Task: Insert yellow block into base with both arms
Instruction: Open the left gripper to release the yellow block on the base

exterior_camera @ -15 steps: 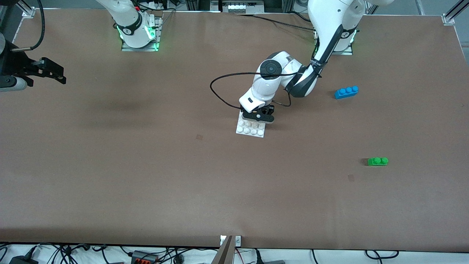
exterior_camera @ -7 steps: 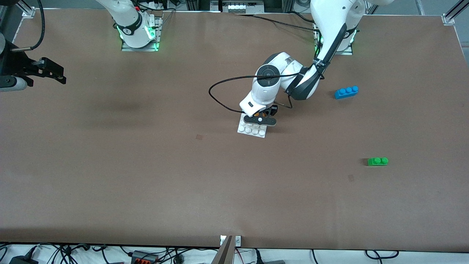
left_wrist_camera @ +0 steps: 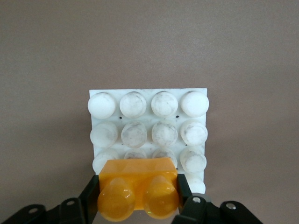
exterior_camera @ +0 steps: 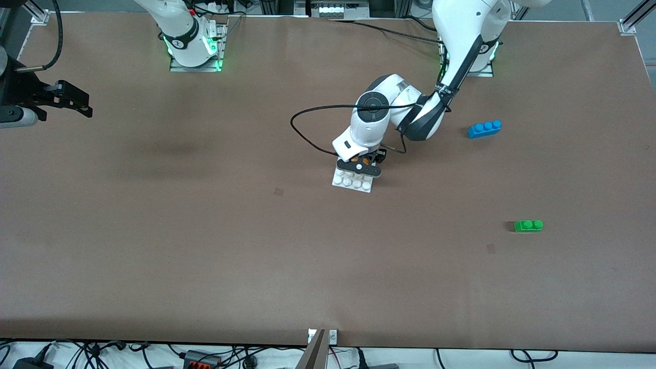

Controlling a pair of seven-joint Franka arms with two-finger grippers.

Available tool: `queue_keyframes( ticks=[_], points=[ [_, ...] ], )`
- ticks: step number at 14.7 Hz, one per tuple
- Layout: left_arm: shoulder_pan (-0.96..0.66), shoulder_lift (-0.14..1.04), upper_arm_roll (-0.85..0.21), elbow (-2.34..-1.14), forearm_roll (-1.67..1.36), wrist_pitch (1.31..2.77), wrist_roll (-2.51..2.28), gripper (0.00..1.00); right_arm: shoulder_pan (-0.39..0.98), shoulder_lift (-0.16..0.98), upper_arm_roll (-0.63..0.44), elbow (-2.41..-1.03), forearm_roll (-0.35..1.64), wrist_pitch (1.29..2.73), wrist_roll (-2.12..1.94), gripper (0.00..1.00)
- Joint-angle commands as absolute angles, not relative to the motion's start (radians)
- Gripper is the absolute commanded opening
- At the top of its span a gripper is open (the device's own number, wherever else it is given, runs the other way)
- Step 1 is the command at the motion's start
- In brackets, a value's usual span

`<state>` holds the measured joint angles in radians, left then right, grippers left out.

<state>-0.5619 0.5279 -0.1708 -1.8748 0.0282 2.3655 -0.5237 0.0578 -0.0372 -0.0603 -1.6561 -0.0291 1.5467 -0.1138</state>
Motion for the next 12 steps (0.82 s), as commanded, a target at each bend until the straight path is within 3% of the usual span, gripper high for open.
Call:
queue_keyframes(
  ticks=[1,12],
  points=[
    [-0.554,0.543,-0.179,-1.871,0.057,2.398,-0.492,0.43,0.058,-0.046,-0.058,-1.651,-0.037,1.532,-0.109,1.0],
    [-0.551,0.555,-0.181,-1.89,0.046,2.444,-0.502,0.44,0.058,-0.046,-0.058,-1.651,-0.037,1.532,-0.109,1.0]
  ],
)
